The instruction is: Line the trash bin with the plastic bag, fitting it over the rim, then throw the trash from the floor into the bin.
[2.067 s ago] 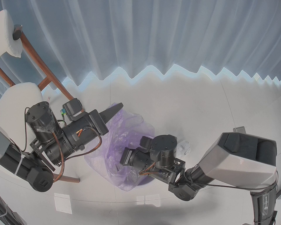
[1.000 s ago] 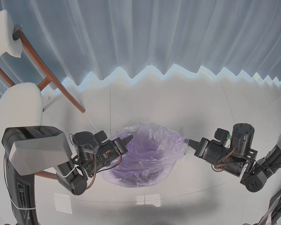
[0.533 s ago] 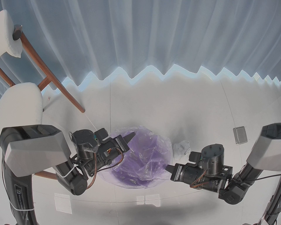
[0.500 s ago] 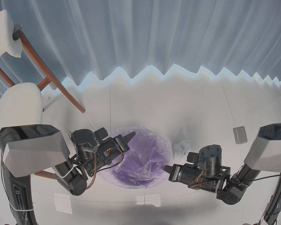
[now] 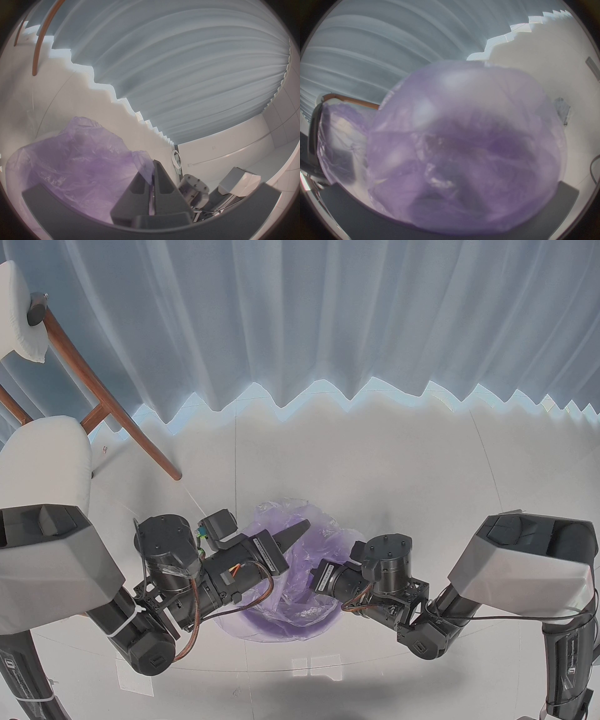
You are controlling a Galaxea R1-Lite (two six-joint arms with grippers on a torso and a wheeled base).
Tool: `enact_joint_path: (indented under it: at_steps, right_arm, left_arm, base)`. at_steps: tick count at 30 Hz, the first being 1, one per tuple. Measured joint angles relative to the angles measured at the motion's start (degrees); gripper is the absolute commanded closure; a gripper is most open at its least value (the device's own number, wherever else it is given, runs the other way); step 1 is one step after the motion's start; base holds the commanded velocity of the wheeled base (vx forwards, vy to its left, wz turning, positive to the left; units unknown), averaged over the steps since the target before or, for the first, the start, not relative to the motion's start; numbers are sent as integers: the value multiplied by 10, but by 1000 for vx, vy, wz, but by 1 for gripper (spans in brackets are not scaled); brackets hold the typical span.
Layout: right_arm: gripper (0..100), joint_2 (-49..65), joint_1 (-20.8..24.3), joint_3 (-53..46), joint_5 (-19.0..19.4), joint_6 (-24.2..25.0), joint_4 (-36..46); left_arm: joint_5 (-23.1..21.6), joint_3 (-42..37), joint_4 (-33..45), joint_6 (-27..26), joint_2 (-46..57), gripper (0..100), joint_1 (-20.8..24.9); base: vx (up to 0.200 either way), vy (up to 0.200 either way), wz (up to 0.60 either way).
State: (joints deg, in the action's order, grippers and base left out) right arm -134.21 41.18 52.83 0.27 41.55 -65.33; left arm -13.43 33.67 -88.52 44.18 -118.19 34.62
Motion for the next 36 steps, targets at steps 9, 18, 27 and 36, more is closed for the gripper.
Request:
enact_joint_path:
  at_steps: [9,18,27,36]
  right_arm:
    - [100,69,4,-65,4,25,4]
    - [0,183,36,-201,8,28,-17]
    - [0,265,102,-249,17,27,-43]
    - [0,406,32,-272,101,34,-9]
  left_arm:
    - [-4,2,1,-1,21,100,-26]
    - [-31,-13,0,-6,30,100,-44]
    - [-35,-13,0,-9,27,100,-55]
    - [-58,-10,0,-5,51,100,-78]
  base:
    - [0,0,0]
    - [0,0,0]
    - [0,0,0]
    - [0,0,0]
